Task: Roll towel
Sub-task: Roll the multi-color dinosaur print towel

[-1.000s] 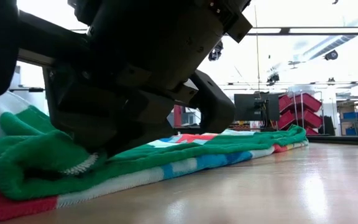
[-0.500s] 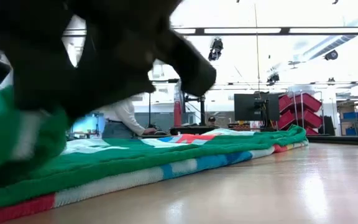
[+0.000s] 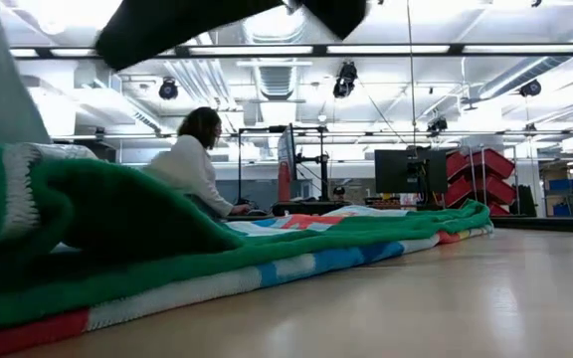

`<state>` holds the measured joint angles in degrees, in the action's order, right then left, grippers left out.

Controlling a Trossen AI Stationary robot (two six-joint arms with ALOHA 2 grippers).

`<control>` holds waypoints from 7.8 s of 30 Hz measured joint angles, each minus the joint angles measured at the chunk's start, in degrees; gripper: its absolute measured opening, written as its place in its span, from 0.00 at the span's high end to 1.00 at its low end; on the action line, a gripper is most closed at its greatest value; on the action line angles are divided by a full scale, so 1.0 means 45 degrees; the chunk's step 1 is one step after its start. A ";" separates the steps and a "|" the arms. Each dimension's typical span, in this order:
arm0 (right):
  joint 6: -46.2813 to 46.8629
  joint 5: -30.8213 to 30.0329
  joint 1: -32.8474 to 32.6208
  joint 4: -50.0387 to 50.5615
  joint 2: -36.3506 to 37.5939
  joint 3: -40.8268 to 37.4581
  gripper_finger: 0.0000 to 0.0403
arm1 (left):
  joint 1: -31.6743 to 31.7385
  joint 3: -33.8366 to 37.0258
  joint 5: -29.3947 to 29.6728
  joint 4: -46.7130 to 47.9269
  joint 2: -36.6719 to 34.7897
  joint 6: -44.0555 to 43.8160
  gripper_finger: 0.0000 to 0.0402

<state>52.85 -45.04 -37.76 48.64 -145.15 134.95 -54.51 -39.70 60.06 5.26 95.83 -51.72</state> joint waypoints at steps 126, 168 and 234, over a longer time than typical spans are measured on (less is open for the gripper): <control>-1.0875 0.6581 0.2051 0.0791 -0.0255 0.0005 1.00 | -0.1227 -0.3934 -0.2243 0.0859 0.4532 -0.7961 0.71; -1.0916 0.7117 0.1254 0.0737 -0.0105 -0.0048 1.00 | -0.1212 -0.3925 -0.2455 0.1009 0.4240 -0.7563 0.71; -0.7374 0.5160 -0.0195 -0.0118 0.0106 -0.0260 1.00 | -0.1193 -0.3881 -0.2416 0.1417 0.3662 -0.6999 0.71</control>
<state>19.67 -21.82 -38.64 48.11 -144.67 133.78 -59.88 -57.17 49.19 11.64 112.31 -83.22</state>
